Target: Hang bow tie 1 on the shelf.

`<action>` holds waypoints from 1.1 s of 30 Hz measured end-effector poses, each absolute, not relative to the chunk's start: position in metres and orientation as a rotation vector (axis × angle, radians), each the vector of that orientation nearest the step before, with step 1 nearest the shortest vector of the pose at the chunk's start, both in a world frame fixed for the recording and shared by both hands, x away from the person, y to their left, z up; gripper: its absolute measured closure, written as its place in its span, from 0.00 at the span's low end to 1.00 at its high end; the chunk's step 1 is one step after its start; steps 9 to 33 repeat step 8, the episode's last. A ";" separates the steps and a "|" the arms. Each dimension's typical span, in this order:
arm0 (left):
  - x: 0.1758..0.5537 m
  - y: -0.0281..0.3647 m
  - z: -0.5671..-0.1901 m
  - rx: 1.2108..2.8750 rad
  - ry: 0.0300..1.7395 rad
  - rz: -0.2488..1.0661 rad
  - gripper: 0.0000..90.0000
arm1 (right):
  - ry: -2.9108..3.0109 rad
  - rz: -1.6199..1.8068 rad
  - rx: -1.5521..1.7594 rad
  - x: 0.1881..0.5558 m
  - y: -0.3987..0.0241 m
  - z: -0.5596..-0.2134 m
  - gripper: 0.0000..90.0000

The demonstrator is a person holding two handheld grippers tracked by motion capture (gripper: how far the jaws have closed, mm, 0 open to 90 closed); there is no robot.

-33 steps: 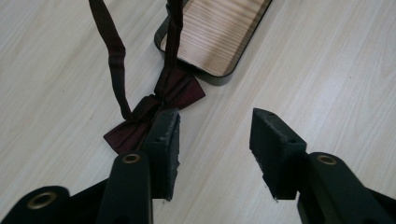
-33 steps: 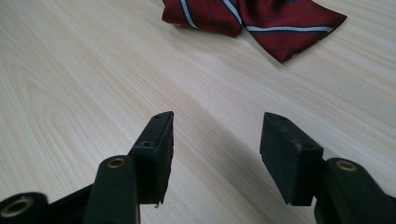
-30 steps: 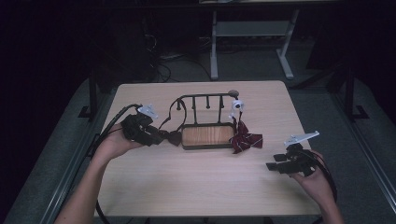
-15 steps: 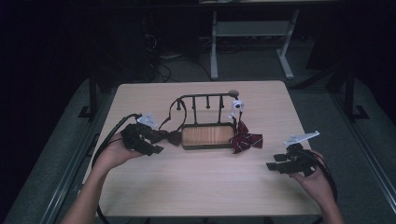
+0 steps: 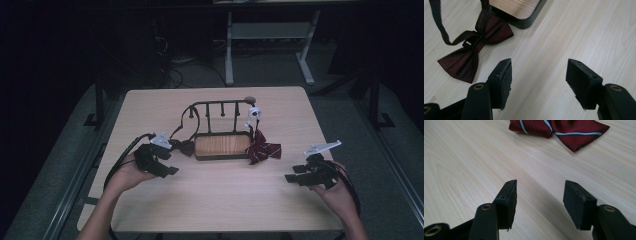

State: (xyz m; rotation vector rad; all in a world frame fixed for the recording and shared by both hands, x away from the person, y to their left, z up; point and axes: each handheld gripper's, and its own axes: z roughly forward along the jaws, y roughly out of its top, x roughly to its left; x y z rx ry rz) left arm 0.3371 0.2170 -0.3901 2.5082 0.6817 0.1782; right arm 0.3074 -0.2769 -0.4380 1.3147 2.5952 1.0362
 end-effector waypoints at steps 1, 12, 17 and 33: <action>0.336 0.217 -0.392 2.507 0.686 0.168 0.42 | 2.596 1.038 1.314 0.307 -0.277 -0.438 0.49; 0.324 0.218 -0.408 2.492 0.691 0.175 0.42 | 2.591 1.044 1.313 0.306 -0.276 -0.438 0.49; 0.324 0.218 -0.408 2.492 0.691 0.175 0.42 | 2.591 1.044 1.313 0.306 -0.276 -0.438 0.49; 0.324 0.218 -0.408 2.492 0.691 0.175 0.42 | 2.591 1.044 1.313 0.306 -0.276 -0.438 0.49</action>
